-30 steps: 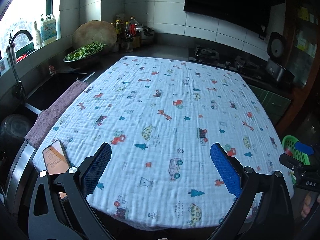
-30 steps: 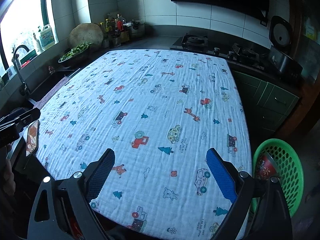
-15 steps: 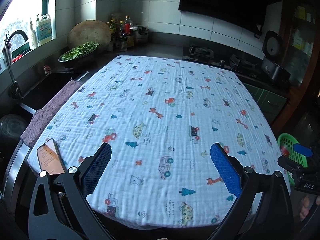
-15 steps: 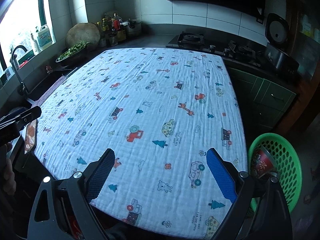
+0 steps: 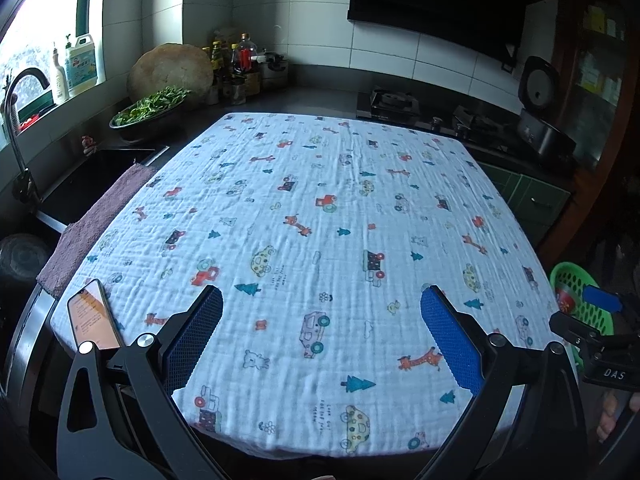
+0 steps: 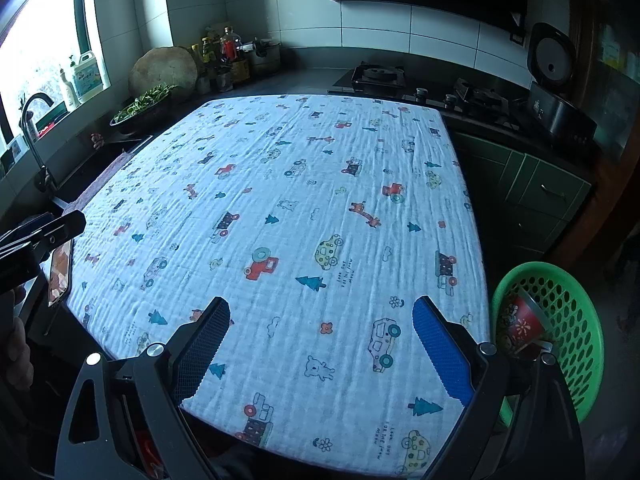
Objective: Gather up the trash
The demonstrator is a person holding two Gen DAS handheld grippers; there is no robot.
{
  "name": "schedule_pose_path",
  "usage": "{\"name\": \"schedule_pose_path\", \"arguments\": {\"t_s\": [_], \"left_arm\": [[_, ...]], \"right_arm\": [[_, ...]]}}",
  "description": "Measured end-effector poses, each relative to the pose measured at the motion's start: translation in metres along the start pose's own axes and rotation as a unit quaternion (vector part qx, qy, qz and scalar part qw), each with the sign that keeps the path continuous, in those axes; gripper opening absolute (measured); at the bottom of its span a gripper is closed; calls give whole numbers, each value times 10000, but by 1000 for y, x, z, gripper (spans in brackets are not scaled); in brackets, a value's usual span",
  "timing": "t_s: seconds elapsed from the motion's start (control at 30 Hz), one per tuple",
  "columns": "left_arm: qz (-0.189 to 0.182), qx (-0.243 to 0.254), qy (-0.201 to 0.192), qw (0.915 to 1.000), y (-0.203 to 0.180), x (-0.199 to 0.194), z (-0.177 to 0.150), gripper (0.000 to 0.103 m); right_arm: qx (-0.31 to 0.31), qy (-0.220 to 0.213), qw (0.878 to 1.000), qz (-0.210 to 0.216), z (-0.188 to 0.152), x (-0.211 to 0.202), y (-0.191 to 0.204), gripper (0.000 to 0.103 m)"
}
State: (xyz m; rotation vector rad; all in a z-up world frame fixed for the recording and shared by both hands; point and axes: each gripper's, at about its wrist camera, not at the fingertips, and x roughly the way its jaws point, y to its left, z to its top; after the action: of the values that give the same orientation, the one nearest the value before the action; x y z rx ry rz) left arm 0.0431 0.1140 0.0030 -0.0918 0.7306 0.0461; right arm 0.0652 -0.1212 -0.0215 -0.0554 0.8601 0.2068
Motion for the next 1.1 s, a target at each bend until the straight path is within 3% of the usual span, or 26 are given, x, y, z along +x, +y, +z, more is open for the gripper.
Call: {"name": "schedule_pose_path", "arguments": {"t_s": [1.1], "left_arm": [[-326, 610, 99, 9976, -67, 13, 1, 98]], "right_arm": [[381, -24, 9992, -154, -13, -6, -36, 90]]}}
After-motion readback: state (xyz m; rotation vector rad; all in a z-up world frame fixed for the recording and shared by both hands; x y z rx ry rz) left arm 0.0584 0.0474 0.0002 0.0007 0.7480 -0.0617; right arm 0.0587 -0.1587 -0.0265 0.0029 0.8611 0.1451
